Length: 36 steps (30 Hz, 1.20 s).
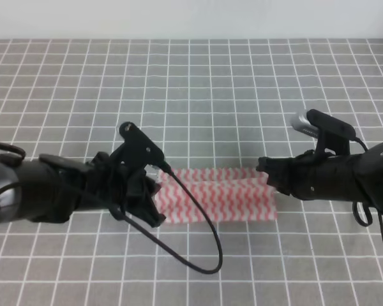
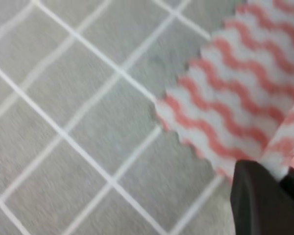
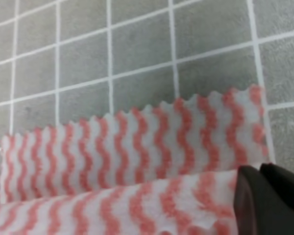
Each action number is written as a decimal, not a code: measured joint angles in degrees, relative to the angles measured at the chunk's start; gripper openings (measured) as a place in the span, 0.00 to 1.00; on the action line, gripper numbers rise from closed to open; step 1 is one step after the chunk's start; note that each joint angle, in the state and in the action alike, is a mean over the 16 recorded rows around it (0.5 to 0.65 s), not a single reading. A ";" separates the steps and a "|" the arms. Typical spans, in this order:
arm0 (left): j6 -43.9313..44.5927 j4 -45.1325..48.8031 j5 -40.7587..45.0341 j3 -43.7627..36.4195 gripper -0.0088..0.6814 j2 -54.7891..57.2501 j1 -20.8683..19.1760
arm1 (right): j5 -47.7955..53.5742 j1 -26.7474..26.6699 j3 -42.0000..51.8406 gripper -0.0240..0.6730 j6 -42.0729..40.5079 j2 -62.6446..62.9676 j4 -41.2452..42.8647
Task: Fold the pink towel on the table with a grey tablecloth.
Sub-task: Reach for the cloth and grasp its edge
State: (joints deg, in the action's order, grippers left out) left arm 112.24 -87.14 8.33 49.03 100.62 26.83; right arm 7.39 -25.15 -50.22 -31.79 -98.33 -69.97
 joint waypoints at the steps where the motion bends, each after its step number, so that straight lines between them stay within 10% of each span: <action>1: -0.02 0.01 -0.11 0.29 0.01 0.19 0.00 | 0.09 0.11 -0.17 0.01 -0.01 -0.19 0.01; 36: 0.41 -0.13 -2.36 5.42 0.03 5.53 0.00 | 0.26 0.79 -4.06 0.01 -0.34 -5.70 0.29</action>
State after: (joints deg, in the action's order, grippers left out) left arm 112.65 -87.26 5.97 54.46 106.15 26.83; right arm 7.65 -24.36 -54.28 -32.14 -104.03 -69.68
